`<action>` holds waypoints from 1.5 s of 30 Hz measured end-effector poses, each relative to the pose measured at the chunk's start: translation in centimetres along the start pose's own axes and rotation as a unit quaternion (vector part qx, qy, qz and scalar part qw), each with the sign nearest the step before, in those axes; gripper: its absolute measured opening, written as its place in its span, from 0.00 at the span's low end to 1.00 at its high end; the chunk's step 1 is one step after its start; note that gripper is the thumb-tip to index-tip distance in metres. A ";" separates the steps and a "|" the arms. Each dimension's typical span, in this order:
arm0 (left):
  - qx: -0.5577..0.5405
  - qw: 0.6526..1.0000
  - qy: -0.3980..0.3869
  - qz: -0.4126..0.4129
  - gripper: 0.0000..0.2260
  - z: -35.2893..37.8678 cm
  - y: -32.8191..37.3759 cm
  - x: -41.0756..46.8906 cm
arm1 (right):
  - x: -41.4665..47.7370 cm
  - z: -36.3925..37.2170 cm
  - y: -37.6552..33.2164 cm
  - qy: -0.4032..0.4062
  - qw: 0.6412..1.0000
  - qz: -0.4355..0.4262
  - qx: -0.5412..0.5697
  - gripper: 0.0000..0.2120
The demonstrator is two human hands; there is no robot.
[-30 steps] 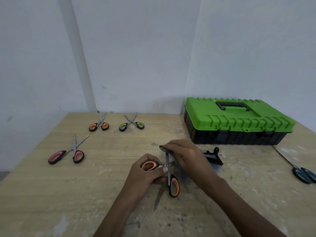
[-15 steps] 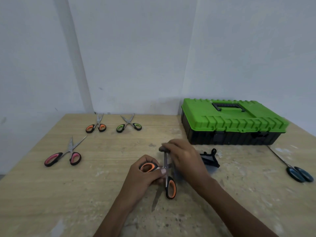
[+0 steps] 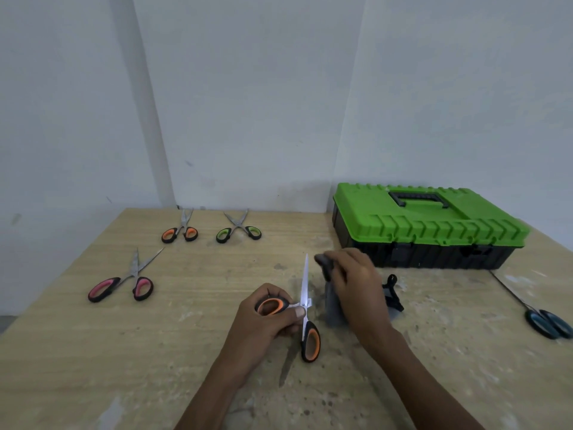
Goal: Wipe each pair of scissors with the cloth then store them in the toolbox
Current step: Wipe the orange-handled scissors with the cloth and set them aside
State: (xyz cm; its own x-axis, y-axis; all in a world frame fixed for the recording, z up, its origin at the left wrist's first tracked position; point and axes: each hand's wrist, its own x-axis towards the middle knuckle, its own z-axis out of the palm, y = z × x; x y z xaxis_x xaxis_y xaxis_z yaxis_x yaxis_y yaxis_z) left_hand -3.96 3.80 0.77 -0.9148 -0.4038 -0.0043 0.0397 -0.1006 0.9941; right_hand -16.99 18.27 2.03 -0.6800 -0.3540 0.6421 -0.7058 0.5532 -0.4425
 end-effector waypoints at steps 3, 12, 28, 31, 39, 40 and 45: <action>0.002 1.000 -0.005 0.000 0.10 0.1 0.1 -0.1 | -0.3 -1.1 -1.7 0.050 0.997 -0.046 0.022 0.12; 0.027 1.000 -0.008 0.013 0.10 0.1 -0.1 -0.1 | 0.7 -0.2 -0.1 0.018 1.000 -0.007 -0.001 0.09; -0.059 0.997 0.038 -0.023 0.09 0.1 -0.4 0.3 | -5.3 -0.1 -0.5 -0.003 0.997 -0.075 0.027 0.13; -0.074 0.996 0.032 -0.033 0.09 0.1 -0.2 0.1 | -4.8 -0.8 0.1 0.033 0.998 -0.016 0.050 0.14; -0.117 0.992 0.031 -0.046 0.08 0.0 -0.1 0.4 | -4.5 -2.9 1.4 0.118 0.987 0.062 0.092 0.13; -0.115 0.992 0.033 -0.047 0.08 0.1 -0.1 0.5 | -5.0 -2.6 0.4 0.086 0.992 0.019 0.093 0.13; -0.122 0.990 0.047 -0.046 0.08 -0.4 -0.3 0.6 | -6.2 0.8 -2.5 -0.059 0.993 -0.078 0.060 0.15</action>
State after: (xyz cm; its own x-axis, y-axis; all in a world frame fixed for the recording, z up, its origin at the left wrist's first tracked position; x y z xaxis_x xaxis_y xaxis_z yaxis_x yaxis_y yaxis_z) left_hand -4.35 3.18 0.47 -0.8782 -0.4641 -0.1157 0.0639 -0.3535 0.9332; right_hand -11.19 18.45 -1.35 -0.5739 -0.5189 0.6336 -0.8183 0.3936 -0.4189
